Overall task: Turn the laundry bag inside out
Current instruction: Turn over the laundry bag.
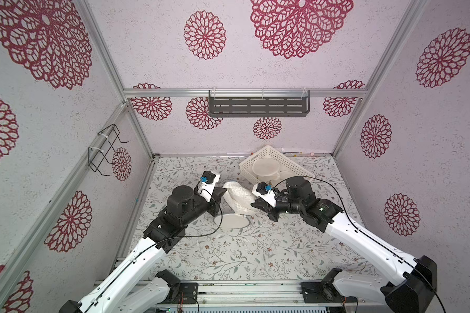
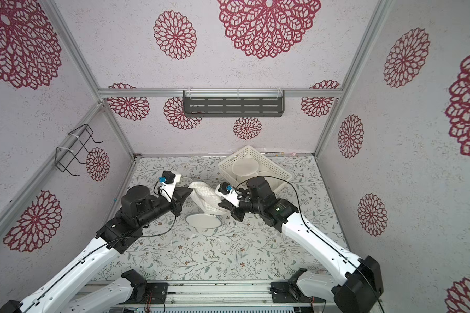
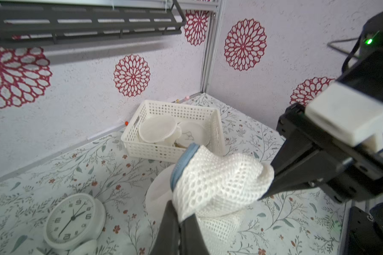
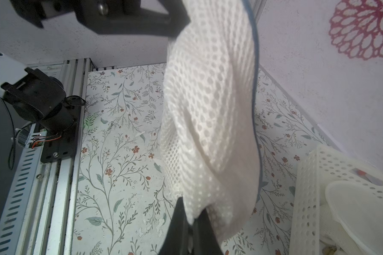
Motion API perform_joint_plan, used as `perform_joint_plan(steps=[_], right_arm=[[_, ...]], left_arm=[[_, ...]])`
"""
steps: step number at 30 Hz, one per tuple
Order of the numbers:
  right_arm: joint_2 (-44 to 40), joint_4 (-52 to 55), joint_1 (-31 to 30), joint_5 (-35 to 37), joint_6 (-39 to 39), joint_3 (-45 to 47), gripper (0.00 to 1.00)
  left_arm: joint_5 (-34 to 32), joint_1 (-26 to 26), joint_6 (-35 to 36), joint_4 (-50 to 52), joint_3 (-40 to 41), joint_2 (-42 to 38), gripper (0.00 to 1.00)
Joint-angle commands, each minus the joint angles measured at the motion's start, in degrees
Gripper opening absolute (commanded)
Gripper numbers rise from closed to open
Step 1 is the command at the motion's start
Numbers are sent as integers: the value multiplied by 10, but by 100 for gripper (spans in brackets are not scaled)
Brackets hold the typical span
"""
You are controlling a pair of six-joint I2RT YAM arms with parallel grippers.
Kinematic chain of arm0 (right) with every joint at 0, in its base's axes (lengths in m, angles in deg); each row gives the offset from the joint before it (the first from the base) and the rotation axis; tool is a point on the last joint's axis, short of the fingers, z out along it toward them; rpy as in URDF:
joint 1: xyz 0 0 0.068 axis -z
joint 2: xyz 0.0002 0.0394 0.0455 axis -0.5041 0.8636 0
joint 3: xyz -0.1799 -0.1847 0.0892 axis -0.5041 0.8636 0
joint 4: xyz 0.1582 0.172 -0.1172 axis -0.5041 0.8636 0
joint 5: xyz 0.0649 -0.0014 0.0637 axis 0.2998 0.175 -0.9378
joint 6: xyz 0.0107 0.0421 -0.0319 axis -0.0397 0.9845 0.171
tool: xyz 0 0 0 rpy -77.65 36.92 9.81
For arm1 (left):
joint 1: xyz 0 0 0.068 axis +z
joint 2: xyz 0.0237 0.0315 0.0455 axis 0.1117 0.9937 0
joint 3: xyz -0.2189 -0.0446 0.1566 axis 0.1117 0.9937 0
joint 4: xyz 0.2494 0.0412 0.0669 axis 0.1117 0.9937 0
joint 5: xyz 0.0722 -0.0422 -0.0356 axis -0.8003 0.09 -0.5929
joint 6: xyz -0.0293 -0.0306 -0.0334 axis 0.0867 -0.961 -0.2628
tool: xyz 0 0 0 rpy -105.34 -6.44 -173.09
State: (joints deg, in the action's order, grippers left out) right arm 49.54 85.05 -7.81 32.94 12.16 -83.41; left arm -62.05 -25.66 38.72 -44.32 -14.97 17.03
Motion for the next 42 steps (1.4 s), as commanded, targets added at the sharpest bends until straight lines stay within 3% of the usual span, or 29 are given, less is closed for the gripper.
perform_joint_plan(steps=[1,5,14,19,26,31,36,39,42], right_arm=[[8,36,-37,39,-10,-21,0],[13,47,-80,58,-40,-34,0],[-17,26,-116,108,-72,-59,0],[-63,-24,-97,177,-25,-34,0],[-119,-114,-36,117,119,28,0],[-127,-175,-30,99,230,62,0],[-128,-241,-30,99,337,85,0],[-121,-240,-30,117,369,81,0],[-113,-230,-30,120,378,73,0]], left_arm=[[-18,5,-12,-31,-49,18,0],[-99,26,-64,31,-103,75,0],[-162,58,-89,214,-225,236,0],[-175,65,-113,224,-168,221,0],[-111,85,-129,184,-78,180,1],[-61,87,-133,79,-25,127,23],[-58,87,-138,-7,2,57,71],[-34,88,-128,-12,2,33,81],[-3,87,-137,2,2,24,84]])
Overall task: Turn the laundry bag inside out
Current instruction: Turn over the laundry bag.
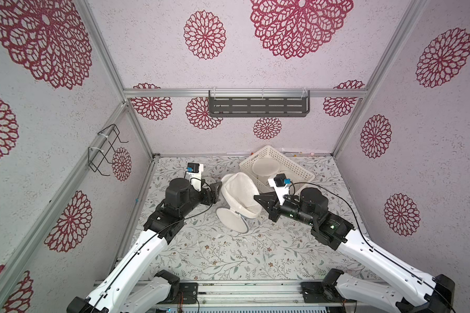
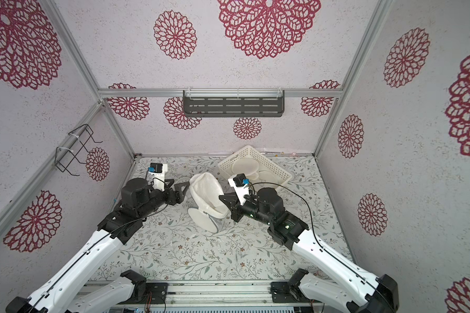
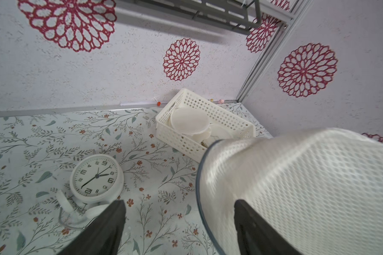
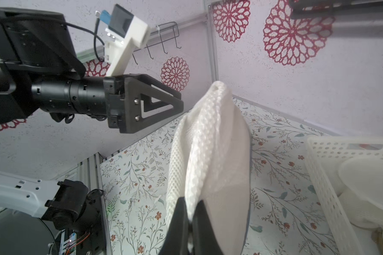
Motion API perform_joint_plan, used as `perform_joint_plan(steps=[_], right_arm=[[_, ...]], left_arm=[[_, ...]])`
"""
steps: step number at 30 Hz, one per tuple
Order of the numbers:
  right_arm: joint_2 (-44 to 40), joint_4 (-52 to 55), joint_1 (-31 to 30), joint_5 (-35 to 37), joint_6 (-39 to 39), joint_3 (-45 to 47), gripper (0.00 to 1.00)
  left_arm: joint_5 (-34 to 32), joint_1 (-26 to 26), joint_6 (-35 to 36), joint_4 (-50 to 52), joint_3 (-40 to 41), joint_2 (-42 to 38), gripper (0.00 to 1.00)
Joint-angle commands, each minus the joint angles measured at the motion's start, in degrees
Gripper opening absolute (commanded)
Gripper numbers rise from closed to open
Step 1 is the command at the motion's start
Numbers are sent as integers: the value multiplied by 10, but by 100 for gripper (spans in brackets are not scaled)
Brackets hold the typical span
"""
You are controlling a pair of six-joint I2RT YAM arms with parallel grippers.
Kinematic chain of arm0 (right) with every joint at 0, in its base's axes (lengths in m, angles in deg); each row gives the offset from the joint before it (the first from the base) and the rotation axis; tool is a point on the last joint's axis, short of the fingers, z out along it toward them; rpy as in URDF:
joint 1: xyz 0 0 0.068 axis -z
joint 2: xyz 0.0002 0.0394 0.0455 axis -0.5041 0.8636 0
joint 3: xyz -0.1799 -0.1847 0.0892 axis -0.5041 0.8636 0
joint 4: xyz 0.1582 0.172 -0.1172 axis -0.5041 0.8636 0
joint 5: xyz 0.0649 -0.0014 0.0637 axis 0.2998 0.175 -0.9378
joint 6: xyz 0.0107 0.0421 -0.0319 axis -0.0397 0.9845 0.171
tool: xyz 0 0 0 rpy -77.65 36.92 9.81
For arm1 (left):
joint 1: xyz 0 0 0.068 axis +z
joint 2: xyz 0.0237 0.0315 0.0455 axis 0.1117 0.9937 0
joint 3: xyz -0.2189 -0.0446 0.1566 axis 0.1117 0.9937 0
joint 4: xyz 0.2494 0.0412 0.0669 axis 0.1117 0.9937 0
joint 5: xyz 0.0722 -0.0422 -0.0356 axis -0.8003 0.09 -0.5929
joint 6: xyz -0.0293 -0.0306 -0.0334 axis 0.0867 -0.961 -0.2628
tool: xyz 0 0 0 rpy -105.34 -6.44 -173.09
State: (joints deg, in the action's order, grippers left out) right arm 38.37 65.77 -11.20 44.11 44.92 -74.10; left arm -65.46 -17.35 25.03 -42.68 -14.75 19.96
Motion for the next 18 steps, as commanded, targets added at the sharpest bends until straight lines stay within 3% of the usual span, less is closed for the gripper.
perform_joint_plan(steps=[1,5,10,13,18], right_arm=[[0,-37,3,11,54,-22,0],[-1,-44,3,38,70,-29,0],[3,-66,3,21,83,-33,0],[10,-71,3,10,83,-37,0],[11,-79,3,-8,91,-38,0]], left_arm=[[35,5,-10,-4,-4,-5,84],[75,4,-82,21,3,-13,86],[179,5,-167,-1,31,-6,89],[227,5,-199,-44,45,5,88],[241,9,-268,-144,75,9,83]])
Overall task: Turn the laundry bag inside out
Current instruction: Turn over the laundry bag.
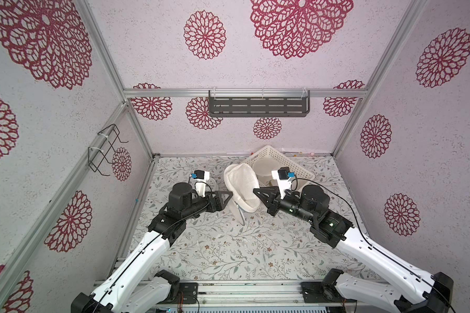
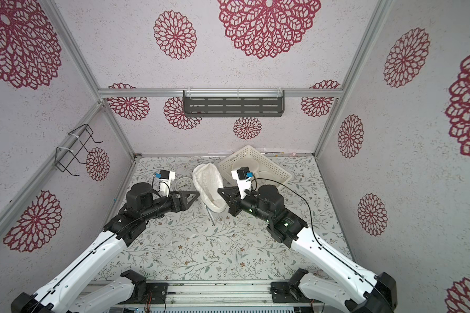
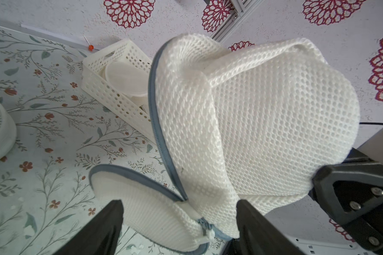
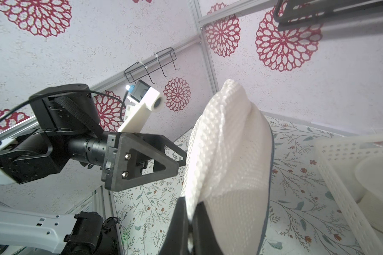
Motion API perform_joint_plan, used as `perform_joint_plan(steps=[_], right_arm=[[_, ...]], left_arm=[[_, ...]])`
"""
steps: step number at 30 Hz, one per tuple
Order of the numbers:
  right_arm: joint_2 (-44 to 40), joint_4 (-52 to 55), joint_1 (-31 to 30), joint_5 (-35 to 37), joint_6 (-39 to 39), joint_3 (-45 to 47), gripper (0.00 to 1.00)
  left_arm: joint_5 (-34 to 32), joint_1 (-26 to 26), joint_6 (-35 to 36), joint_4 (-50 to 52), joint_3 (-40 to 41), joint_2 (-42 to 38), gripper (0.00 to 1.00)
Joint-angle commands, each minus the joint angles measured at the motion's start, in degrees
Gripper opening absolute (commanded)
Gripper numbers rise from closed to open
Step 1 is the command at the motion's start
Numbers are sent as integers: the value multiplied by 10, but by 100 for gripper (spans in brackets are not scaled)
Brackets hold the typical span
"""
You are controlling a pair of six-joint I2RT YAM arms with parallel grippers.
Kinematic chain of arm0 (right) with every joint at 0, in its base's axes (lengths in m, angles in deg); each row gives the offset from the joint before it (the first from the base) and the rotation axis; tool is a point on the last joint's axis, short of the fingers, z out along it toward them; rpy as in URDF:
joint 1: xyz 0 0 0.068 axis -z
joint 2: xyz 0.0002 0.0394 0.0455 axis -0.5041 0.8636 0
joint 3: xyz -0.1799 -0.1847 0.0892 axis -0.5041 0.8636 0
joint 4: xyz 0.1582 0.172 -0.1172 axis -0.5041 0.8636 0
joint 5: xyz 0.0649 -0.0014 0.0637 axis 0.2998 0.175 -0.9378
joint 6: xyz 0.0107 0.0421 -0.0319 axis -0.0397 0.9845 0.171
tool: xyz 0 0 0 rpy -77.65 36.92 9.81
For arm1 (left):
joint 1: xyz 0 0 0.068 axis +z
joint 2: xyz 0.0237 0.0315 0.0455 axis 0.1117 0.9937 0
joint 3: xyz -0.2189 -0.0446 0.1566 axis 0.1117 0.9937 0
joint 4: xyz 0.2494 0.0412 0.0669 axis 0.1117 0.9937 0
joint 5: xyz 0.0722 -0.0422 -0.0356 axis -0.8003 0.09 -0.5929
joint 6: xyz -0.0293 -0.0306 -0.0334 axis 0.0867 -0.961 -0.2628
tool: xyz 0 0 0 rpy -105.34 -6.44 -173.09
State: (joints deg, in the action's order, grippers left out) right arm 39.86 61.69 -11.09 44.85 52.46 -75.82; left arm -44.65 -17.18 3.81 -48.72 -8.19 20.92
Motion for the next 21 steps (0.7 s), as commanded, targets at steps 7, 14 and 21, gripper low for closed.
perform_joint_plan(steps=[7,14,21], right_arm=[[-13,-43,2,-26,28,-14,0],[-18,-47,8,-24,42,-22,0],[-22,-61,11,7,106,-58,0]], left_arm=[[43,12,-102,-165,37,4,53],[33,17,-124,-225,71,-13,6],[-47,21,-103,-176,93,-41,0]])
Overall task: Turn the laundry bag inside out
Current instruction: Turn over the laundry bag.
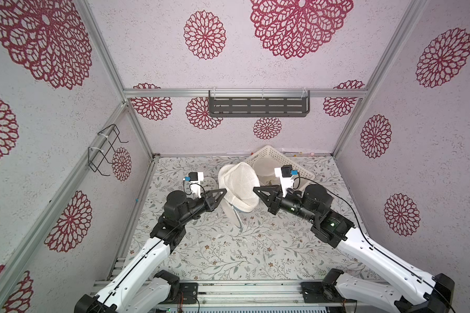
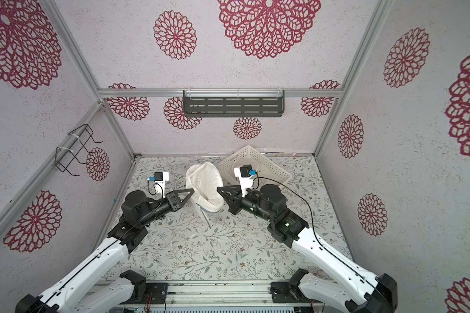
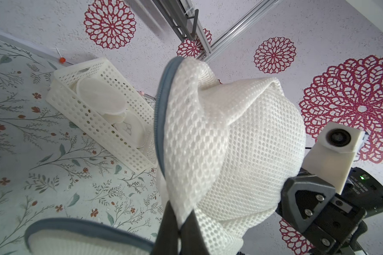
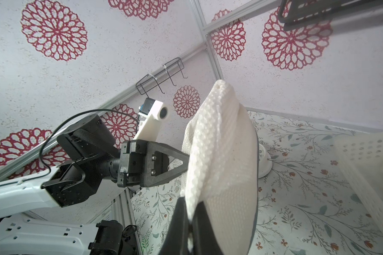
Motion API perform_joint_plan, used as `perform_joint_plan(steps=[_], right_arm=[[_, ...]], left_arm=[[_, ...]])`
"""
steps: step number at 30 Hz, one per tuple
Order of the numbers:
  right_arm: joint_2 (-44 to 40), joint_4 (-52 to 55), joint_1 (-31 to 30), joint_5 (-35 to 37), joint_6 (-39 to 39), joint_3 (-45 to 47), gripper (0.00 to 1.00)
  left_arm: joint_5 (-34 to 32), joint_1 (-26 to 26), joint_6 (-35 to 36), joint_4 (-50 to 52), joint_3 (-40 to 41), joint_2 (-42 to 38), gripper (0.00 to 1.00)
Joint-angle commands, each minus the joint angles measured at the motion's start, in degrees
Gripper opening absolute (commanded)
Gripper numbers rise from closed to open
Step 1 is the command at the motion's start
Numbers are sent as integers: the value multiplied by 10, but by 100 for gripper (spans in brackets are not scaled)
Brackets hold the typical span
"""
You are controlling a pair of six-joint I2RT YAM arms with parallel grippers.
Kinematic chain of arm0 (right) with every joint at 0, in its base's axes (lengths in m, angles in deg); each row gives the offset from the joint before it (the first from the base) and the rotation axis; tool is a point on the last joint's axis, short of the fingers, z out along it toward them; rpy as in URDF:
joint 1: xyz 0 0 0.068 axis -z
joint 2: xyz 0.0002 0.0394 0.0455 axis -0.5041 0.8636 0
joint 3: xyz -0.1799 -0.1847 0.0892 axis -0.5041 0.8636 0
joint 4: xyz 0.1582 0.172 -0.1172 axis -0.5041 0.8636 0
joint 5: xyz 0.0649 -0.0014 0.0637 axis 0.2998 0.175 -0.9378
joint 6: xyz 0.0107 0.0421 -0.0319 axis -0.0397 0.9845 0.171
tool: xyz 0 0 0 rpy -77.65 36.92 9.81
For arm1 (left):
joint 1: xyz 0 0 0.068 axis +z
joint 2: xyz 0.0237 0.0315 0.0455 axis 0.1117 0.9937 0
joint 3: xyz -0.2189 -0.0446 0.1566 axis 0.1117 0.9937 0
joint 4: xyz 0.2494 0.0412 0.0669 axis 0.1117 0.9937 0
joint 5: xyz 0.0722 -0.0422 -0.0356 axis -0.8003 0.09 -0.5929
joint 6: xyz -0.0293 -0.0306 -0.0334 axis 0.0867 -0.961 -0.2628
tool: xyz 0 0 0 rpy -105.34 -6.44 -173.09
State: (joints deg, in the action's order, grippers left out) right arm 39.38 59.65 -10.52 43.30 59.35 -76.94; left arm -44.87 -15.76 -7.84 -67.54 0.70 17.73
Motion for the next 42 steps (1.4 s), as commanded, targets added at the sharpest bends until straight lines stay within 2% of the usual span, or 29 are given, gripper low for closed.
perform_joint_plan(steps=[1,7,11,16,18,19,22,26,30,36,39,42], right_arm=[[-15,-42,5,30,48,-59,0],[-1,-69,5,96,128,-114,0],[14,-134,5,80,227,-114,0],[24,-224,4,79,332,-84,0],[19,-212,4,99,313,-81,0],[15,-172,4,121,283,-88,0],[3,-65,6,222,225,-89,0],[9,-47,20,291,262,-57,0],[34,-112,21,279,321,-51,0],[50,-212,26,230,432,-50,0],[51,-221,25,203,487,-50,0],[44,-228,14,205,525,-38,0]], left_arm=[[-50,6,22,21,2,-5,0],[-58,-7,76,24,-5,19,0],[-92,-19,104,20,-17,39,0],[-121,-25,99,-24,-36,85,1],[-114,-26,81,-62,-35,95,0],[-108,-27,70,-89,-28,96,0],[-101,-27,43,-180,5,76,0],[-78,-27,54,-233,31,44,0],[-42,-30,85,-233,46,39,0],[-74,-38,105,-233,83,65,0],[-103,-42,112,-233,73,85,0],[-142,-46,129,-233,51,106,0]])
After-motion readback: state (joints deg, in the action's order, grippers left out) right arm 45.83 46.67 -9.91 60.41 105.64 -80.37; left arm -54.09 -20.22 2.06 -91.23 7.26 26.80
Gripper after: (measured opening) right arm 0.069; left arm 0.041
